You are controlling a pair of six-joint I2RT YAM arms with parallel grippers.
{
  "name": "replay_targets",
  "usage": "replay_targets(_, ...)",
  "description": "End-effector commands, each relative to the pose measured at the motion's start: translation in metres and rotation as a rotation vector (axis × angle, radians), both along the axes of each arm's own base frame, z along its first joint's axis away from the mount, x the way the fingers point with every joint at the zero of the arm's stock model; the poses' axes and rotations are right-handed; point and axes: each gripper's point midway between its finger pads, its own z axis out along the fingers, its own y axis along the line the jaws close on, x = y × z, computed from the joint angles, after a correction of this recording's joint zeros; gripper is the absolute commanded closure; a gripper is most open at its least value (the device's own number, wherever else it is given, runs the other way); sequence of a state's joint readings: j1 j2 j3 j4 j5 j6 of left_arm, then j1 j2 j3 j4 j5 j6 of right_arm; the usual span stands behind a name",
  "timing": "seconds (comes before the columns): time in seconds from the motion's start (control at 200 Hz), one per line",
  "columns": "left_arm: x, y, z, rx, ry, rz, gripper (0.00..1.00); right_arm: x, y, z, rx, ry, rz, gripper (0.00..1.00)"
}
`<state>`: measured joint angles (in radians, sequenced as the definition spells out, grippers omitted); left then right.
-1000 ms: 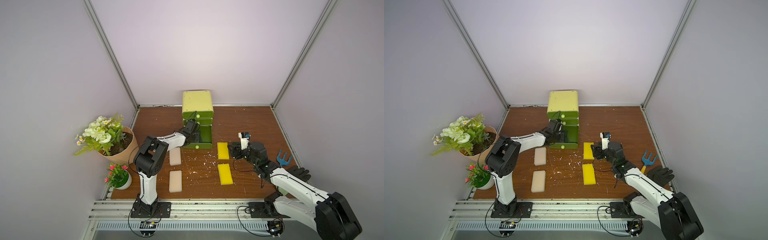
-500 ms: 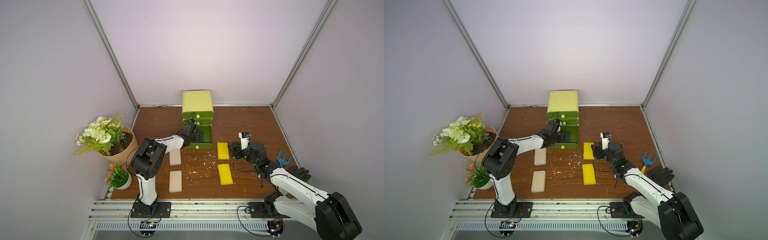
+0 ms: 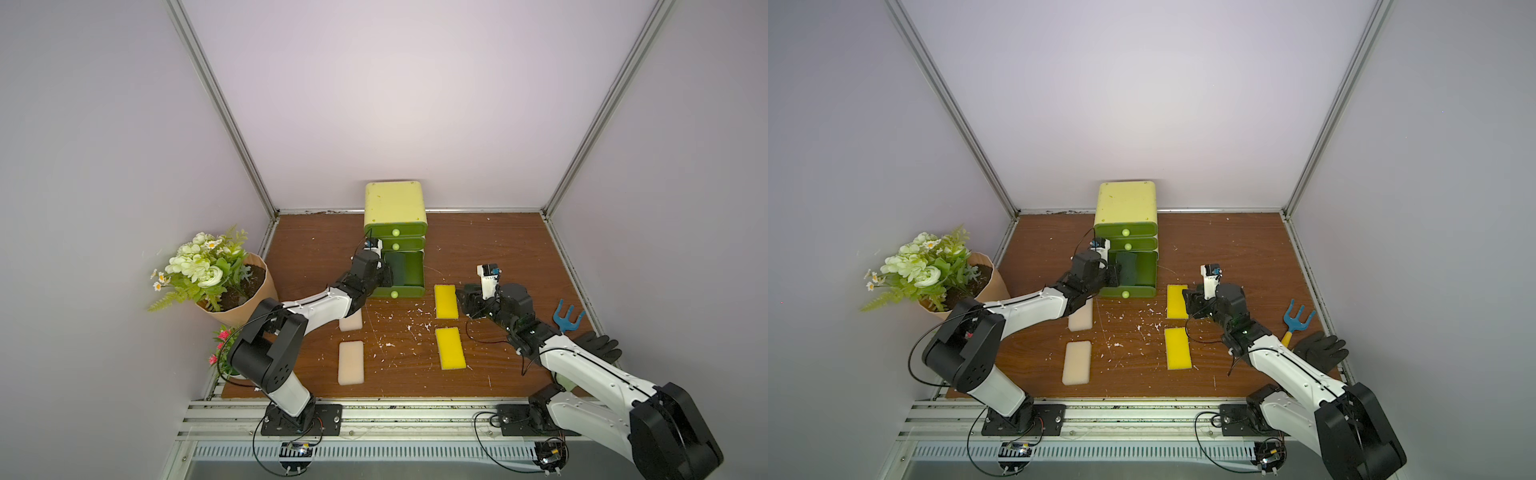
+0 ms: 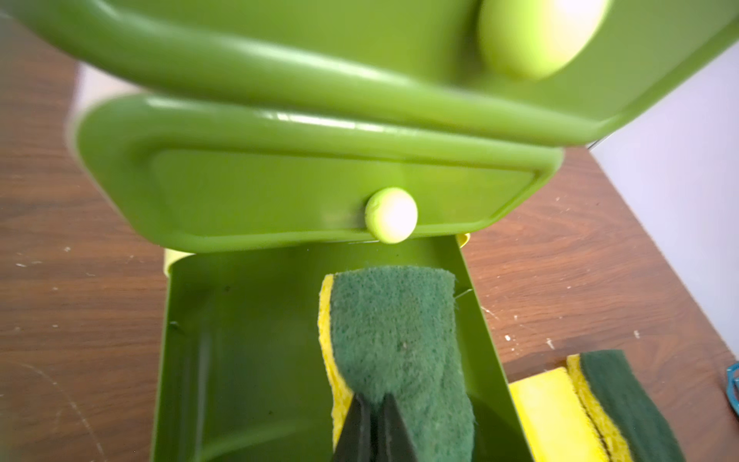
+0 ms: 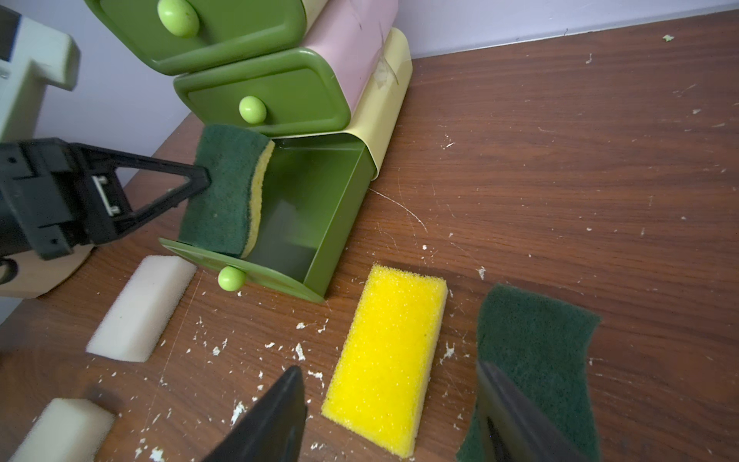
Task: Take the sponge out of the drawer
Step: Pick up the sponge from the drawer.
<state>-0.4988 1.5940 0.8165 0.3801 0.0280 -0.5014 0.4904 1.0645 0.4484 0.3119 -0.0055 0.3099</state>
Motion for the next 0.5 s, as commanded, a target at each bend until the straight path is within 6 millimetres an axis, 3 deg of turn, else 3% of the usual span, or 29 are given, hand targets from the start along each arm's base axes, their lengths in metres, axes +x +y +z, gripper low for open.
replay_targets(0.0,0.0,0.0,0.035,-0.087,-0.125,0.018,1.0,0.003,0.0,0.01,0.015,-0.041,-0.005,0.29)
replay_targets(0.35,-0.036,0.009,0.092,-0.257,-0.329,-0.024,1.0,-0.003,0.008,0.023,0.07,-0.085,0.048,0.29)
replay_targets(0.495,-0.056,0.003,0.119,-0.356,-0.427,-0.111,1.0,-0.011,0.017,0.032,0.117,-0.118,0.108,0.29)
